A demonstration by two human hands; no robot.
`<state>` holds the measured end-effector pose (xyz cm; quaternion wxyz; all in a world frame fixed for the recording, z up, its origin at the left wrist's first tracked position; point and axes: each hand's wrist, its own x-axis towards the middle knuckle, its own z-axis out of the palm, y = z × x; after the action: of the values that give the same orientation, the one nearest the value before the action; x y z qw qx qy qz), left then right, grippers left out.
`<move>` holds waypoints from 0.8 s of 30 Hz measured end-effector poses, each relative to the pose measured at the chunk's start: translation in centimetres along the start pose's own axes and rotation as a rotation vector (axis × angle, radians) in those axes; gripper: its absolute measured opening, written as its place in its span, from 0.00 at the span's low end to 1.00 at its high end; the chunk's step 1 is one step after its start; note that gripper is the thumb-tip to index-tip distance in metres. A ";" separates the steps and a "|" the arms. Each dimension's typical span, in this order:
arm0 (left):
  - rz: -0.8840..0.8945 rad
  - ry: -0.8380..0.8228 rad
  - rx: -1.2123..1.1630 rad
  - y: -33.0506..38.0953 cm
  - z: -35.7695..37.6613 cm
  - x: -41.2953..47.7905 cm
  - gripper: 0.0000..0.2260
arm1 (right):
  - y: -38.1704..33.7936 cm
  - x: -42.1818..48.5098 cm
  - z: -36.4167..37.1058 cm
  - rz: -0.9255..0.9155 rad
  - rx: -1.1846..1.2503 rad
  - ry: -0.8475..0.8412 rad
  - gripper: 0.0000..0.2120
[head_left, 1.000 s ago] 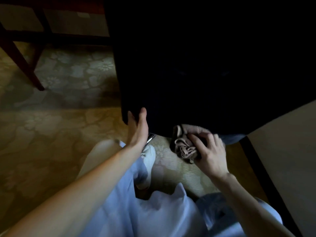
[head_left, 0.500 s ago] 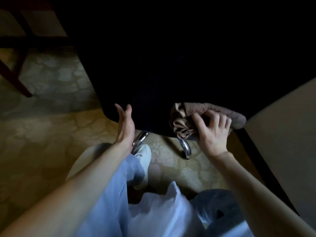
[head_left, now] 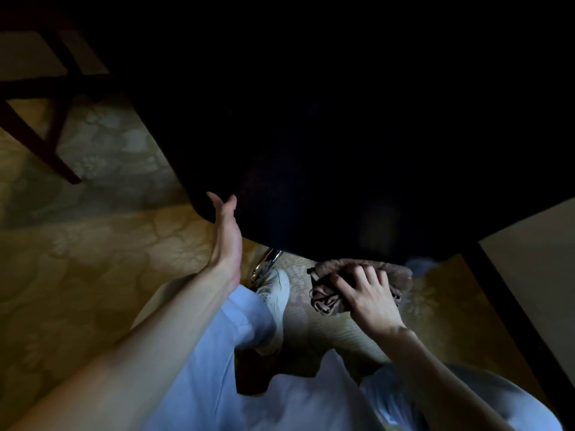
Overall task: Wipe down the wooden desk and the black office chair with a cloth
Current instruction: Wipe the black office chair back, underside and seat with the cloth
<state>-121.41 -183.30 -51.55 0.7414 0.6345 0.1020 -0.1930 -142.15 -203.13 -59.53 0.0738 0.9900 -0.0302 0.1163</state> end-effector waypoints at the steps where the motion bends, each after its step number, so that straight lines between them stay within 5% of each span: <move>1: 0.002 -0.004 0.002 0.0 -0.1 -0.1 0.28 | -0.1 0.1 -0.7 0.005 0.015 -0.011 0.31; 4: 0.011 -0.043 0.006 0.1 -0.4 -0.3 0.30 | -0.7 0.0 -3.8 0.018 0.048 0.066 0.34; 9: 0.005 -0.033 -0.065 0.7 -0.7 -0.2 0.30 | 0.2 -0.2 -10.7 0.058 -0.004 0.432 0.19; 12: 0.015 -0.039 -0.044 0.9 -0.9 -0.2 0.31 | 2.6 0.2 -13.7 0.126 -0.081 0.553 0.20; 17: 0.021 -0.022 0.034 1.2 -1.1 0.4 0.31 | 5.0 0.8 -12.5 0.187 -0.170 0.459 0.31; 24: 0.052 -0.002 0.092 0.9 -1.0 2.3 0.31 | 3.7 -0.7 -3.5 0.197 -0.120 0.486 0.23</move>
<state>-118.86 -182.56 -51.81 0.7162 0.6703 0.0757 -0.1788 -143.88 -206.20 -55.85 0.1256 0.9193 -0.1147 0.3550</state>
